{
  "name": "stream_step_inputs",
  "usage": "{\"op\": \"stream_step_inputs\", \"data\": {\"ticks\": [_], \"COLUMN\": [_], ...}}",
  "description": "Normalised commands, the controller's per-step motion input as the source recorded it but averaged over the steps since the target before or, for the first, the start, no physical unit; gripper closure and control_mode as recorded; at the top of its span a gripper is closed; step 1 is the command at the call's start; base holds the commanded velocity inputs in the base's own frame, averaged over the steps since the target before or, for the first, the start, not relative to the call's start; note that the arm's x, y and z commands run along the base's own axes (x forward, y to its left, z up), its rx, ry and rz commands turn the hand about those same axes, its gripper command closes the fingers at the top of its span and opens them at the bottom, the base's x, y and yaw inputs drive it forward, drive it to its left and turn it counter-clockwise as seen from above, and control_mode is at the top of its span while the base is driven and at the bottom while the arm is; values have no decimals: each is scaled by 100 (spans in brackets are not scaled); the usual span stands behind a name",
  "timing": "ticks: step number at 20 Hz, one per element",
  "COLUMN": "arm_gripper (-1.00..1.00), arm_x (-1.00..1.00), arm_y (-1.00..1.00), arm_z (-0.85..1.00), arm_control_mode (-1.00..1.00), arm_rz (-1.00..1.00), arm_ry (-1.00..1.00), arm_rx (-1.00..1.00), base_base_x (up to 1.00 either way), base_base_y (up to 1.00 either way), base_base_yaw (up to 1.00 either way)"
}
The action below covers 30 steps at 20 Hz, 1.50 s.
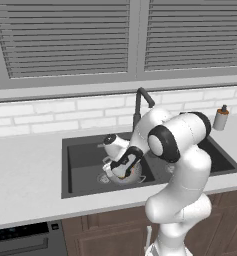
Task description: Put the colander in the sink, put the kiwi, orange in the colander, and turn on the sink faucet and pour water over the colander.
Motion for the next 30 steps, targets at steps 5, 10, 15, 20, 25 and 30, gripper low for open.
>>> {"op": "stream_step_inputs", "data": {"ticks": [5,10,15,20,25,30], "arm_gripper": [100,100,100,-100,-100,-100], "arm_x": [48,50,45,12,-1,-17], "arm_y": [21,22,1,0,-43,-46], "arm_z": [-30,-38,-41,-35,-7,0], "arm_control_mode": [-100,-100,-100,-100,-100,-100], "arm_rz": [-1,0,0,-1,-4,-2], "arm_ry": [-4,-2,0,-2,-9,-21], "arm_rx": [0,0,0,1,11,20], "base_base_x": [0,0,0,0,0,0], "base_base_y": [0,0,0,0,0,0], "base_base_yaw": [0,0,0,0,0,0]}}
